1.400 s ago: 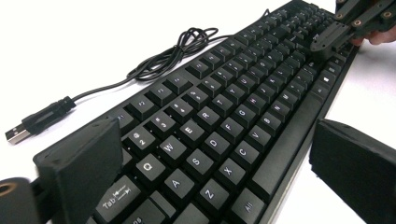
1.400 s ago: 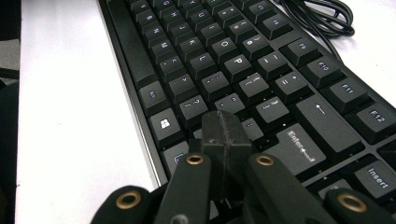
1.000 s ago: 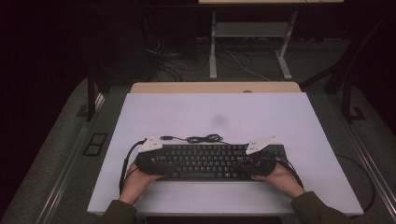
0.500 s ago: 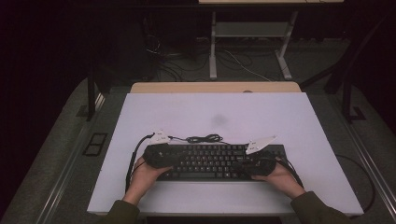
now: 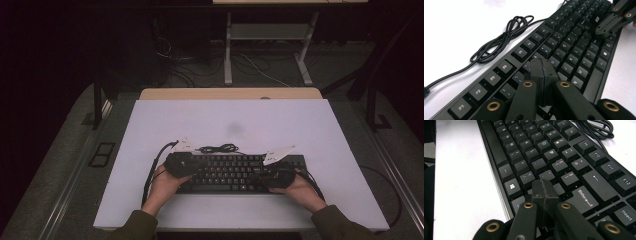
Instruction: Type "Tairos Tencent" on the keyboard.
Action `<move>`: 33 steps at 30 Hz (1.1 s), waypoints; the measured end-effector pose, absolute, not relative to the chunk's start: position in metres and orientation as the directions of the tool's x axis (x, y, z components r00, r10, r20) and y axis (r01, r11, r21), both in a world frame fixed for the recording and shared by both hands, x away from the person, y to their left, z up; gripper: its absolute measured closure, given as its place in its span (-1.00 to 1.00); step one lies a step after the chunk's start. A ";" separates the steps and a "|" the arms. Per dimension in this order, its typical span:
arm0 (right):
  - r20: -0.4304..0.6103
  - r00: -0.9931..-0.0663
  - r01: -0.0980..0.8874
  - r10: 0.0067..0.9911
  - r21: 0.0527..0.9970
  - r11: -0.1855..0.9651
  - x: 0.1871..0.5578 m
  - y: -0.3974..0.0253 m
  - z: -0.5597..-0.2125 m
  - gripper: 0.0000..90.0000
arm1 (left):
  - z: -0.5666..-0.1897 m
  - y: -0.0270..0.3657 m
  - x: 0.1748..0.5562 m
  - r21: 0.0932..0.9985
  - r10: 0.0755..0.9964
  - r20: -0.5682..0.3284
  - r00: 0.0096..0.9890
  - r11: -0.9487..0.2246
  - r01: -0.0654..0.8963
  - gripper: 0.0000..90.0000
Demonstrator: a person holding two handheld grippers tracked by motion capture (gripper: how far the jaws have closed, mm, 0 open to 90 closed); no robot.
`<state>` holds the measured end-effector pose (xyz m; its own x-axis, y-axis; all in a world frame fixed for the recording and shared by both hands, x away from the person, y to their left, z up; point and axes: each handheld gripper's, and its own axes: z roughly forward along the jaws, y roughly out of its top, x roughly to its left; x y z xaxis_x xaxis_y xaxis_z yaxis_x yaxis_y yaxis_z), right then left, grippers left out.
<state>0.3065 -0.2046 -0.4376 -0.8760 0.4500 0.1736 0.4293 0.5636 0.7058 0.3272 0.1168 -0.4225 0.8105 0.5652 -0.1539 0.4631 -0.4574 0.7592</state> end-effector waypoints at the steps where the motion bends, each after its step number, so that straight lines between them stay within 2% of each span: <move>1: 0.174 -0.876 0.430 0.450 0.706 0.563 0.306 -0.205 -0.438 0.99 | -0.424 0.114 0.329 0.754 0.562 -0.153 0.813 -0.466 0.464 0.97; 13: 0.178 -0.874 0.433 0.451 0.705 0.562 0.307 -0.205 -0.438 0.99 | -0.426 0.107 0.332 0.721 0.562 -0.122 0.818 -0.516 0.462 0.97; 33: 0.179 -0.873 0.436 0.453 0.704 0.561 0.306 -0.205 -0.438 0.99 | -0.431 0.106 0.332 0.705 0.545 -0.129 0.829 -0.538 0.463 0.97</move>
<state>0.3065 -0.2046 -0.4376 -0.8732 0.4531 0.1795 0.4359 0.5613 0.7035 0.3317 0.1057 -0.4313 0.8287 0.5446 -0.1294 0.4633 -0.5375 0.7046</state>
